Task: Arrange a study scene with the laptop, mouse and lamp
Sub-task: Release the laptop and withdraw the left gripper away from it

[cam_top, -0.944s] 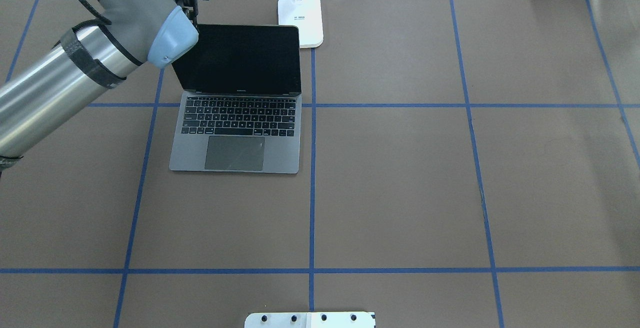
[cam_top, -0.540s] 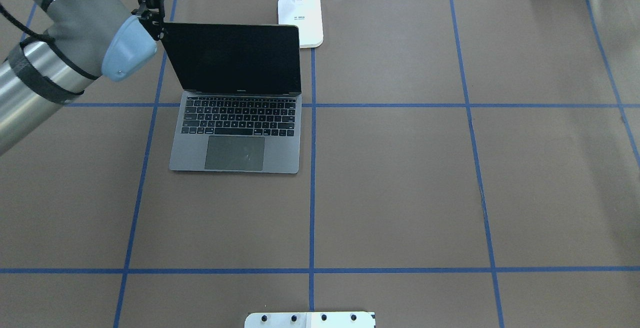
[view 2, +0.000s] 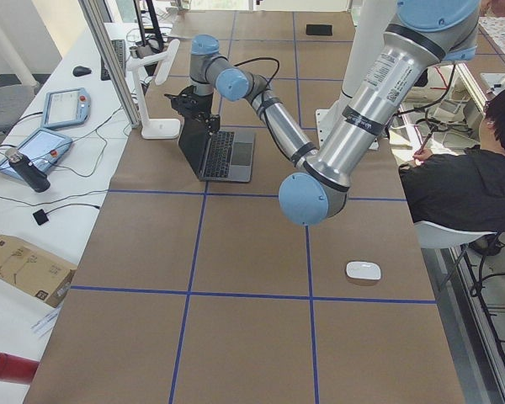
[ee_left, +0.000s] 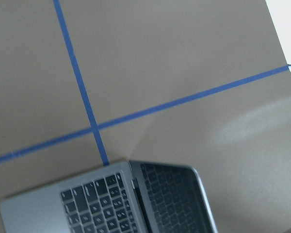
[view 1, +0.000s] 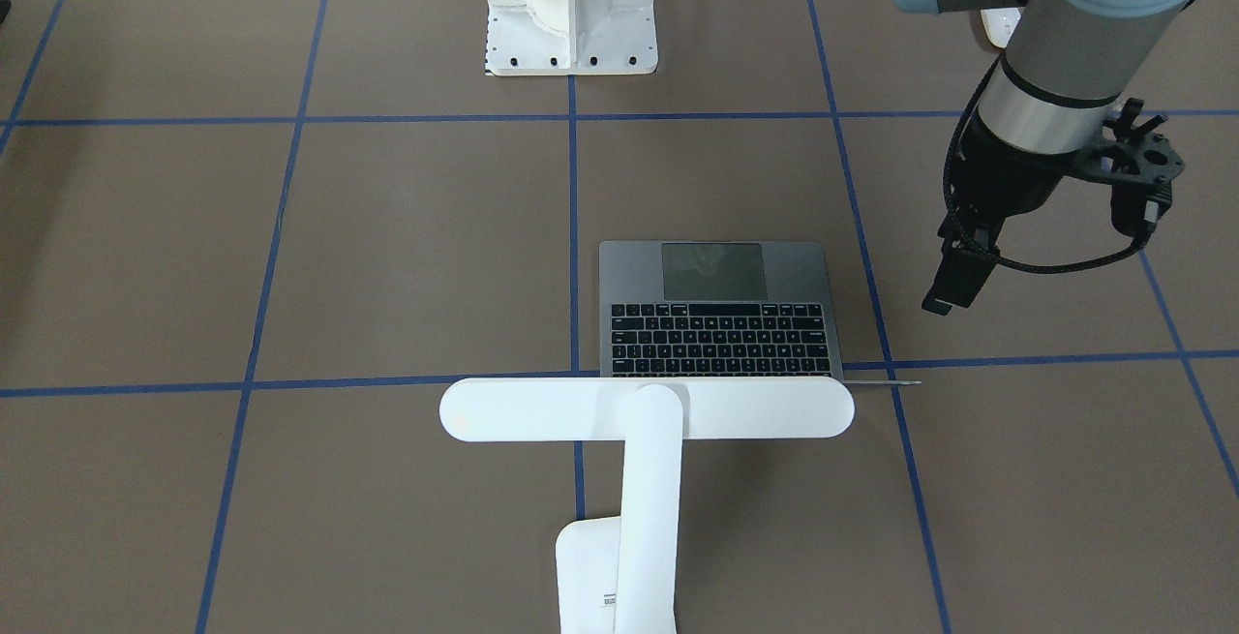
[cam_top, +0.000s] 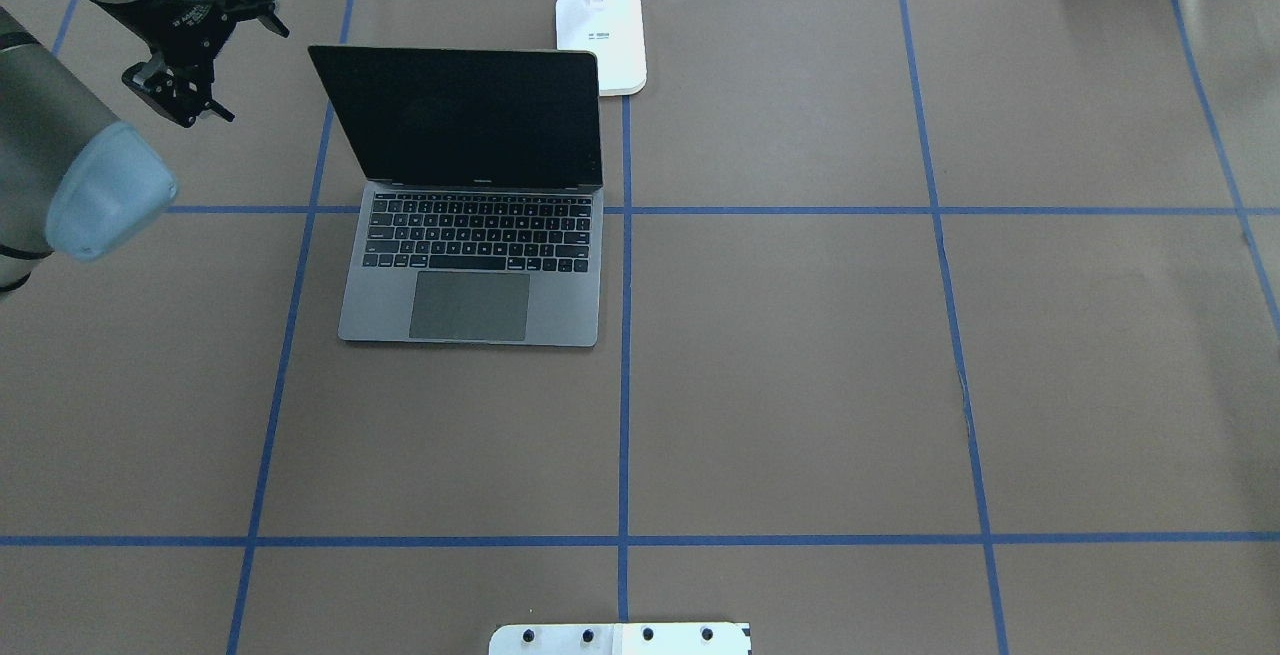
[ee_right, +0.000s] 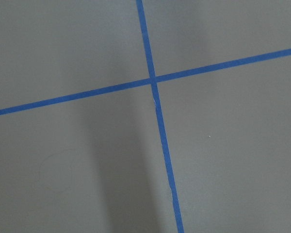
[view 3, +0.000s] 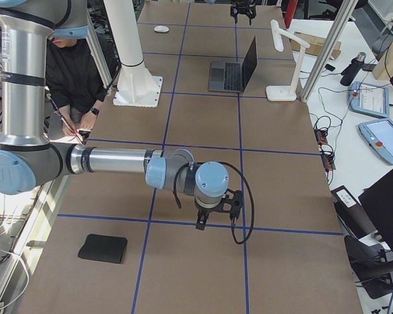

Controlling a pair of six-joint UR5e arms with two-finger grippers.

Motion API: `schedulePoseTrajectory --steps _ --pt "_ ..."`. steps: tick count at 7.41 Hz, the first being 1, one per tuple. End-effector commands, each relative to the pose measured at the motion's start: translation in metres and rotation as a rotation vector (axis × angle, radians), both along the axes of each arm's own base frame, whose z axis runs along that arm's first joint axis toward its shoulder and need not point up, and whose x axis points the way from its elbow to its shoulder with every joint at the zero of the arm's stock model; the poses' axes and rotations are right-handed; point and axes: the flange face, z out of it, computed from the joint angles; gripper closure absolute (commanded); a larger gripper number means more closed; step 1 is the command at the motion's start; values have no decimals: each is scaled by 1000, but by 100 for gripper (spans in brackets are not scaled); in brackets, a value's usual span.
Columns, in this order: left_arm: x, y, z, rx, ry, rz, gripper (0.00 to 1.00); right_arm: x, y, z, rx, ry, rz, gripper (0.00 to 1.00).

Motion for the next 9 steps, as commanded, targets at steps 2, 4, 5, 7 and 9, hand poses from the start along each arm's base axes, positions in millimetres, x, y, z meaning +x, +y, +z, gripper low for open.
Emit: schedulePoseTrajectory --steps 2,4,5,7,9 --pt "23 28 -18 102 -26 40 1 -10 84 49 136 -112 -159 1" --pt "38 37 -21 122 -36 64 1 -18 127 101 193 -128 -311 1" --pt "45 41 -21 125 -36 76 1 -21 138 123 240 -149 -382 1" --pt "68 52 -20 156 -76 84 1 -27 155 152 306 -194 -481 1" --pt "61 66 -37 244 -60 155 1 -33 169 172 342 -231 -549 1"
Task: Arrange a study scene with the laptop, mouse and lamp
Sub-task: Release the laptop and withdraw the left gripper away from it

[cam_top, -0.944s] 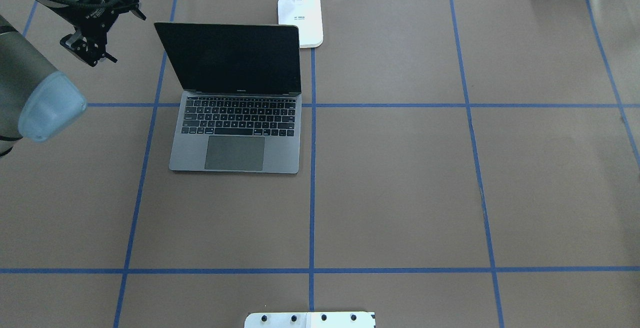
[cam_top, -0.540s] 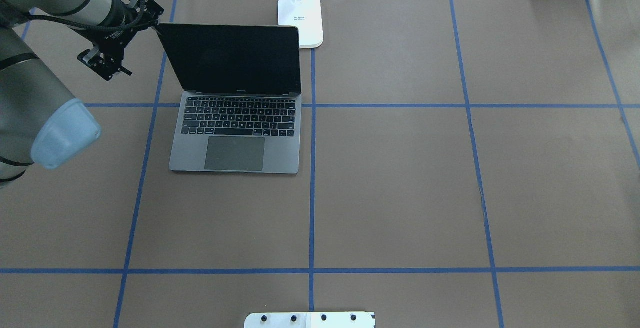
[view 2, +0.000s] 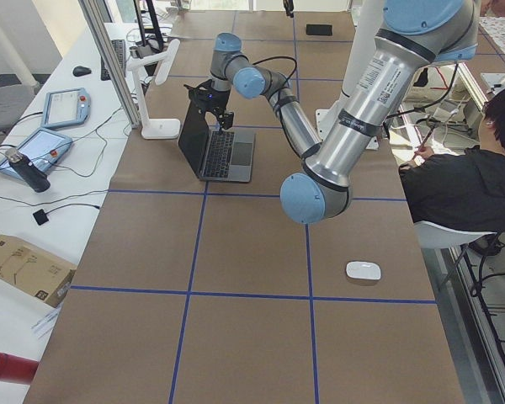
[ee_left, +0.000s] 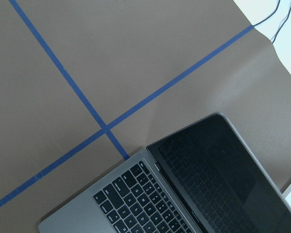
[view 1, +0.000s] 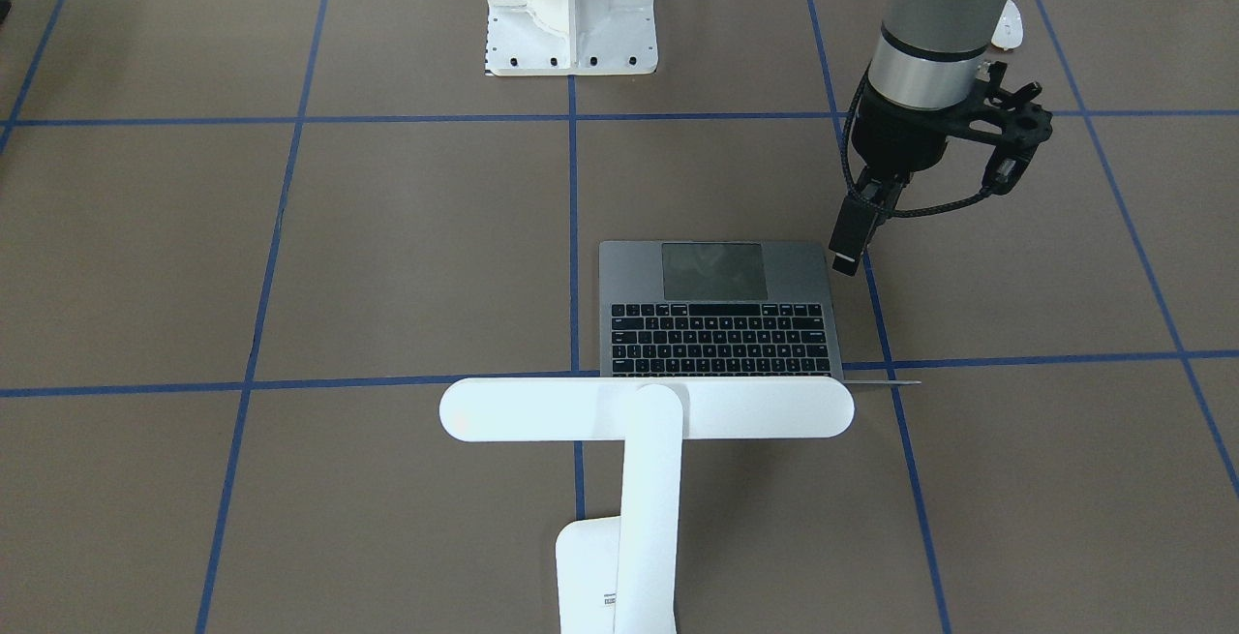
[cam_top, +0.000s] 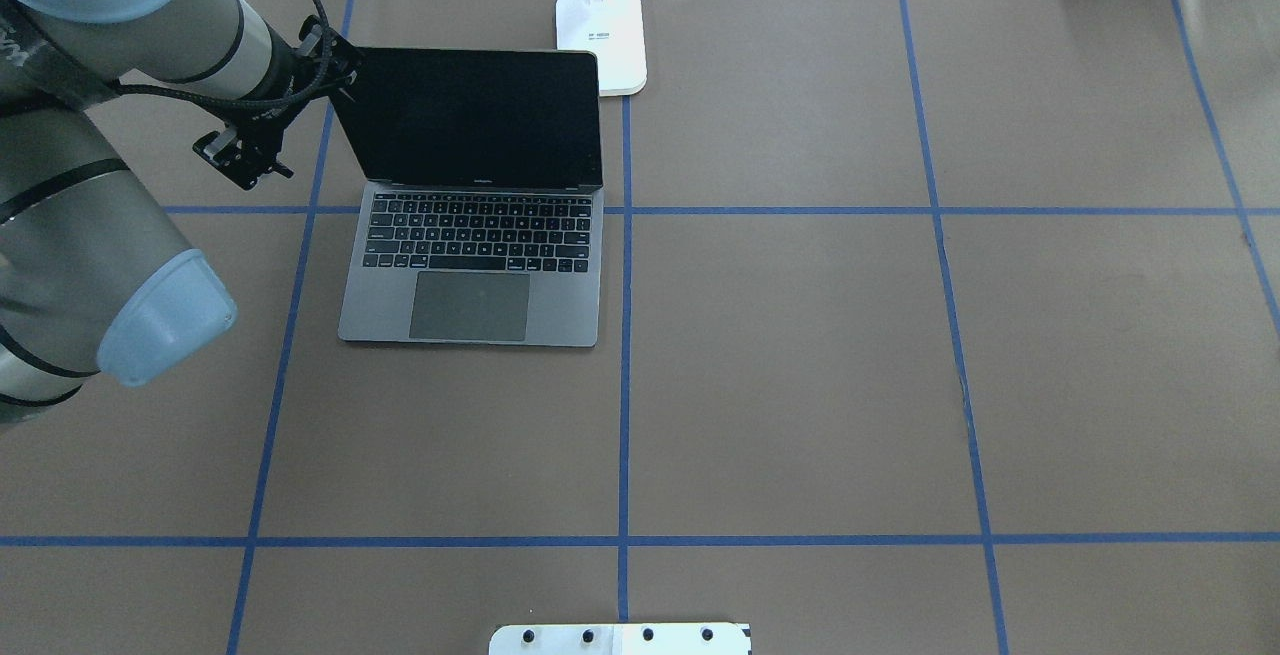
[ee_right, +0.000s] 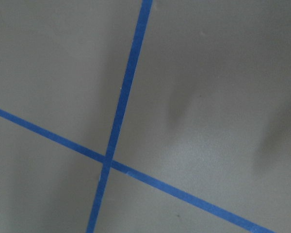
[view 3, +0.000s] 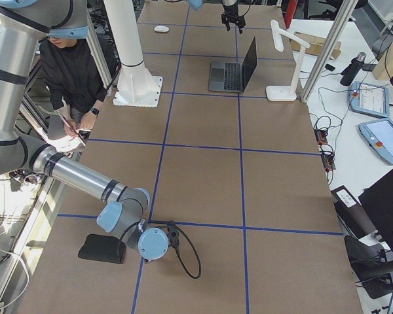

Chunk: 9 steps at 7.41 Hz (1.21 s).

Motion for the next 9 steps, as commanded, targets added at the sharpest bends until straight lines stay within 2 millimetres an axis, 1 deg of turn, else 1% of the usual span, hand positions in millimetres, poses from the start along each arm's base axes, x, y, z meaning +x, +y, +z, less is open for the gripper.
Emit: schedulePoseTrajectory --steps 1,2,3,4,5,9 --pt "-15 30 0 100 -2 139 1 -5 11 12 11 -29 -41 1" --pt "-27 51 14 145 -7 250 1 -7 14 13 5 -33 -45 1" --pt "-41 67 34 192 -38 334 0 -8 18 14 0 -36 -48 1" --pt "-48 76 50 224 -69 389 1 -10 21 15 -5 -36 -55 1" --pt "-48 76 54 221 -74 393 1 -11 22 16 -5 -36 -62 1" --pt "-50 79 49 230 -66 392 1 -17 28 20 25 -56 -114 1"
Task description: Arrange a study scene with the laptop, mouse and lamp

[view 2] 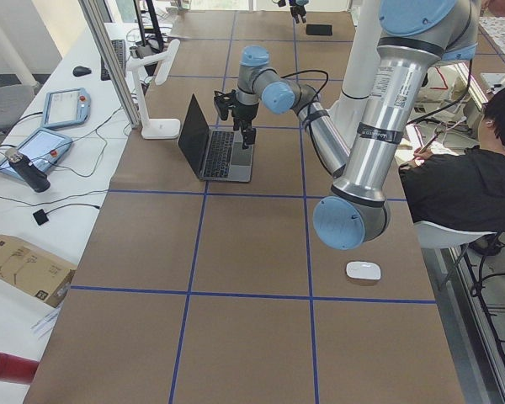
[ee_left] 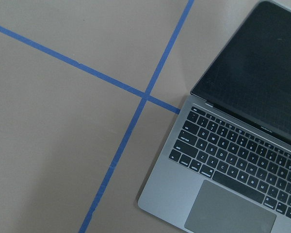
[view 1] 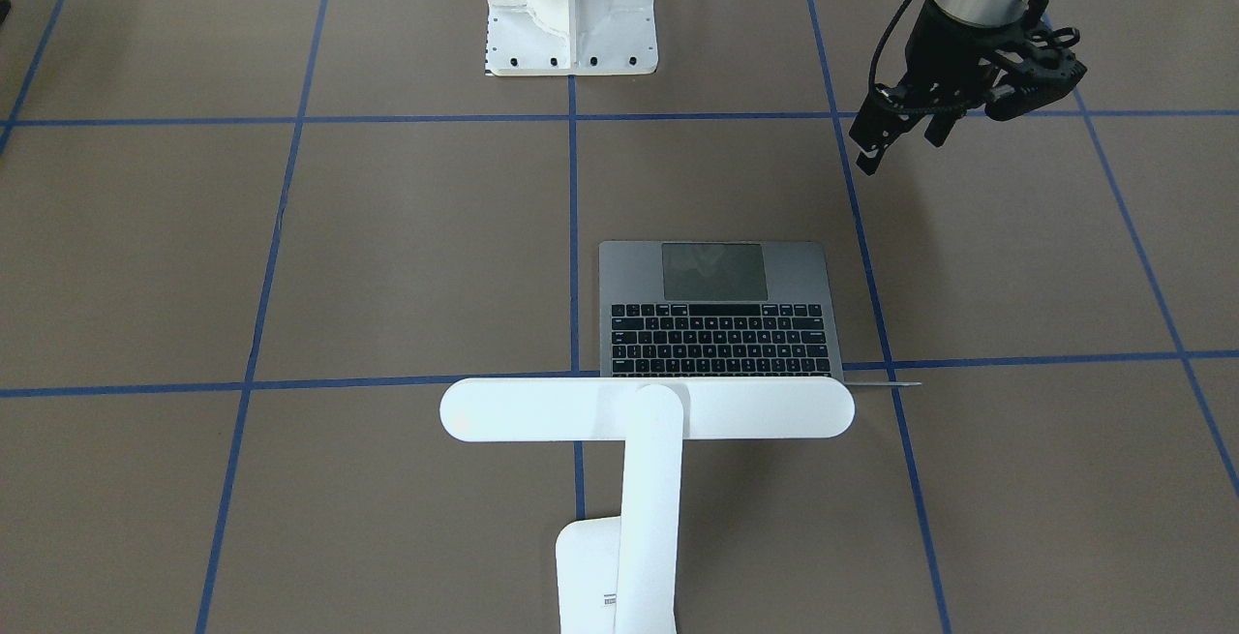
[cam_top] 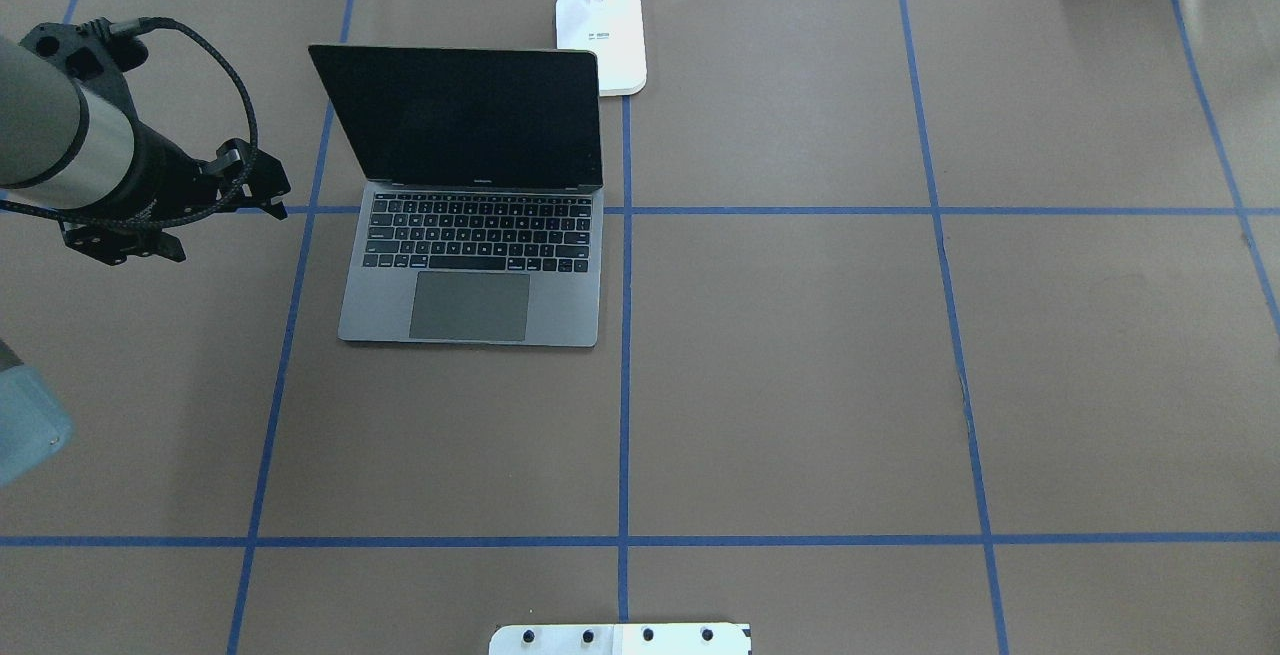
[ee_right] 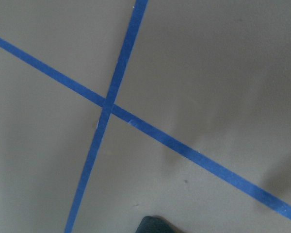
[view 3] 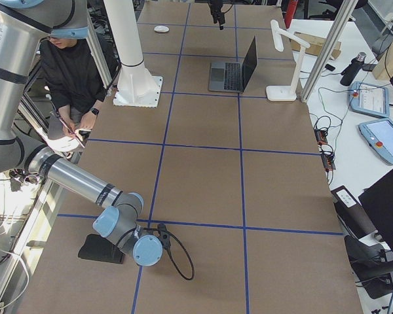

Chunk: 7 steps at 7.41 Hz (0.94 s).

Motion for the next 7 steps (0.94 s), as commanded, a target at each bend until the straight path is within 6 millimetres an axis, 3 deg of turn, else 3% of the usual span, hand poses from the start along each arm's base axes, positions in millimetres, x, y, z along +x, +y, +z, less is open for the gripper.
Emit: schedulePoseTrajectory --steps 1,7 --pt "-1 1 -1 3 2 0 1 -3 9 11 -3 -16 -25 1" --pt "-1 1 -1 3 2 0 1 -4 35 37 -9 -64 -54 1"
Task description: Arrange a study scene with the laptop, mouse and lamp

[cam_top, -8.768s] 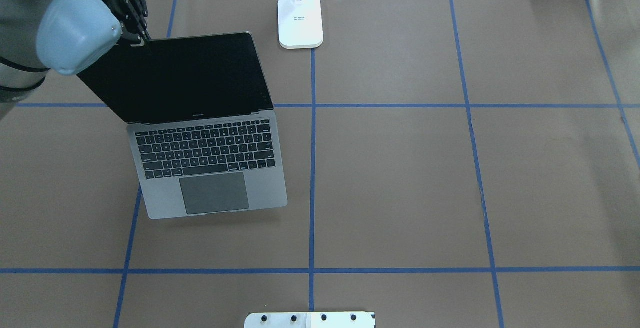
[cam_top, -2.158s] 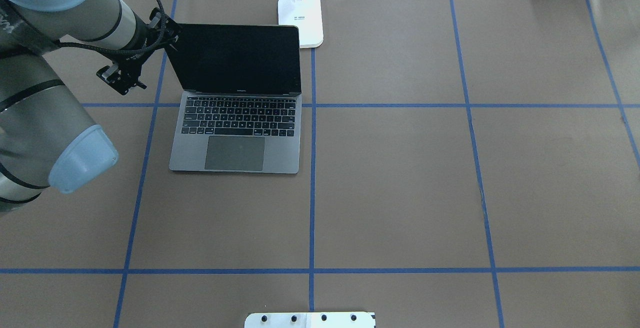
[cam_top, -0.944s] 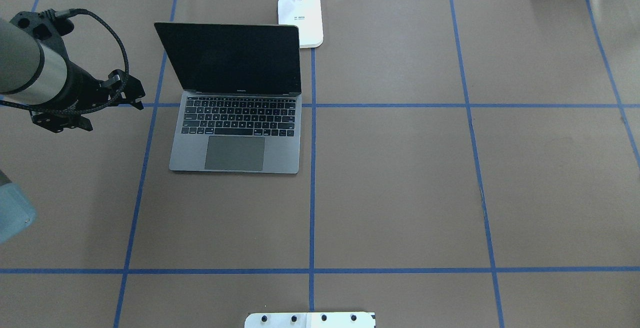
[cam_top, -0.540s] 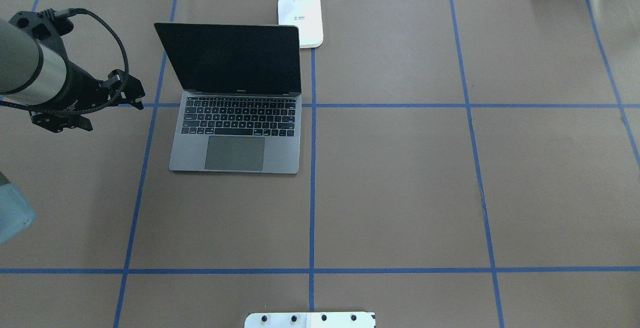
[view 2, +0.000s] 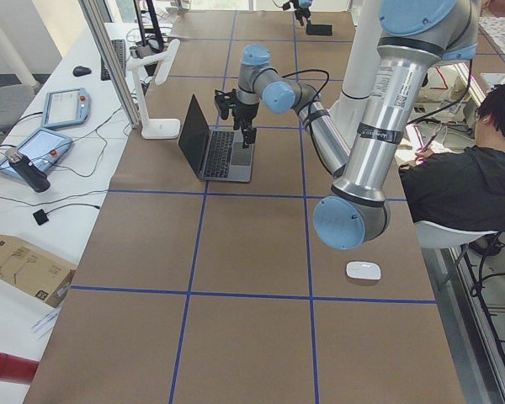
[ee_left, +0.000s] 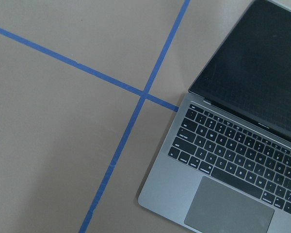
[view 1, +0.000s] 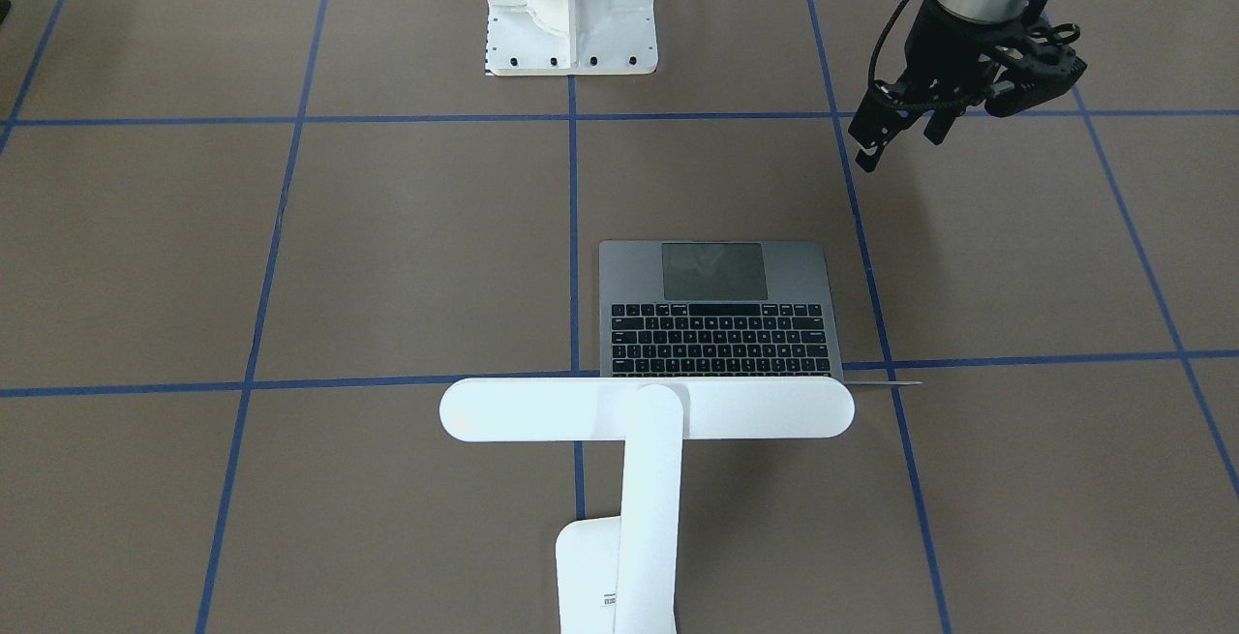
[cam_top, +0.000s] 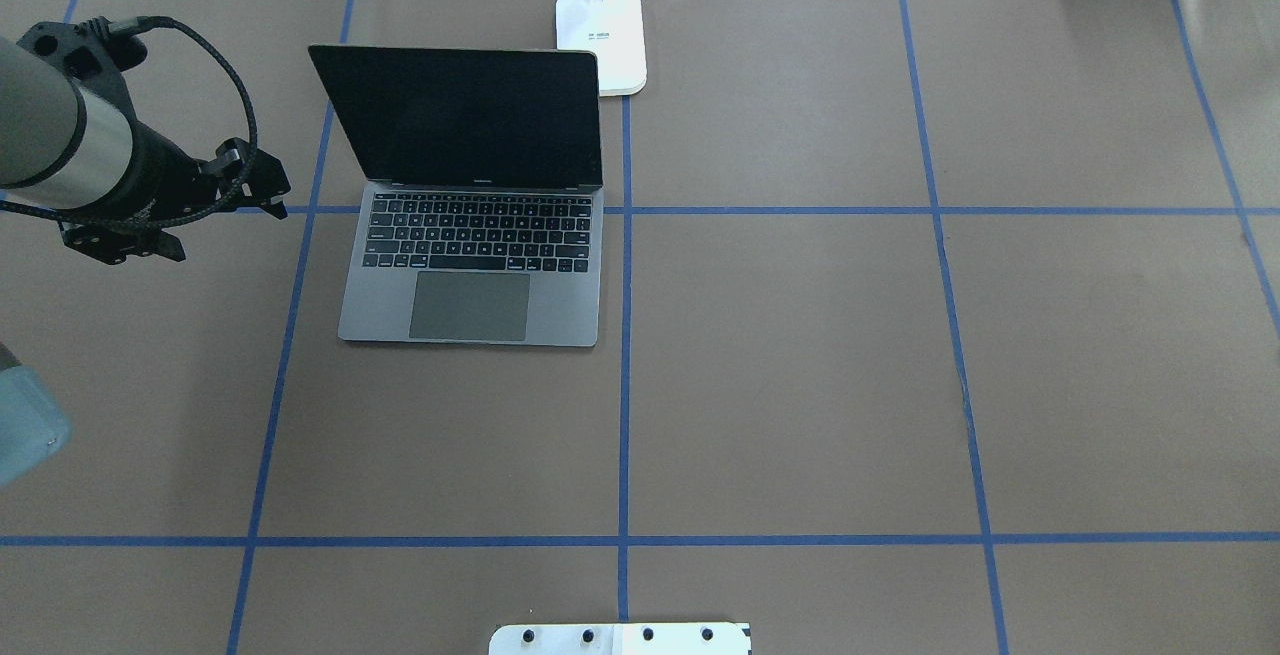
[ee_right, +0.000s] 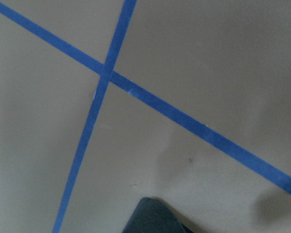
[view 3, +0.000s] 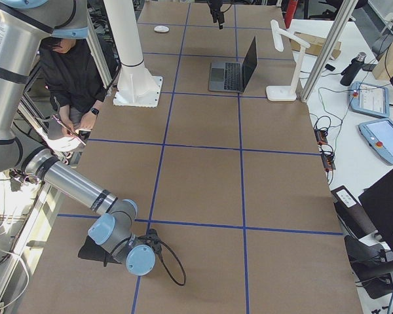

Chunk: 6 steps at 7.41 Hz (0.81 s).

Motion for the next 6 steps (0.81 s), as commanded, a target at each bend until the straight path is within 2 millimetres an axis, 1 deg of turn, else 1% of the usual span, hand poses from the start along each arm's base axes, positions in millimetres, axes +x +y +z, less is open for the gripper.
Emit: schedulePoseTrajectory --steps 1,6 --pt "0 0 0 0 0 0 1 -1 13 11 -2 -28 -9 1" --pt "0 -1 0 1 -1 -1 1 -3 29 14 -7 -54 -10 1"
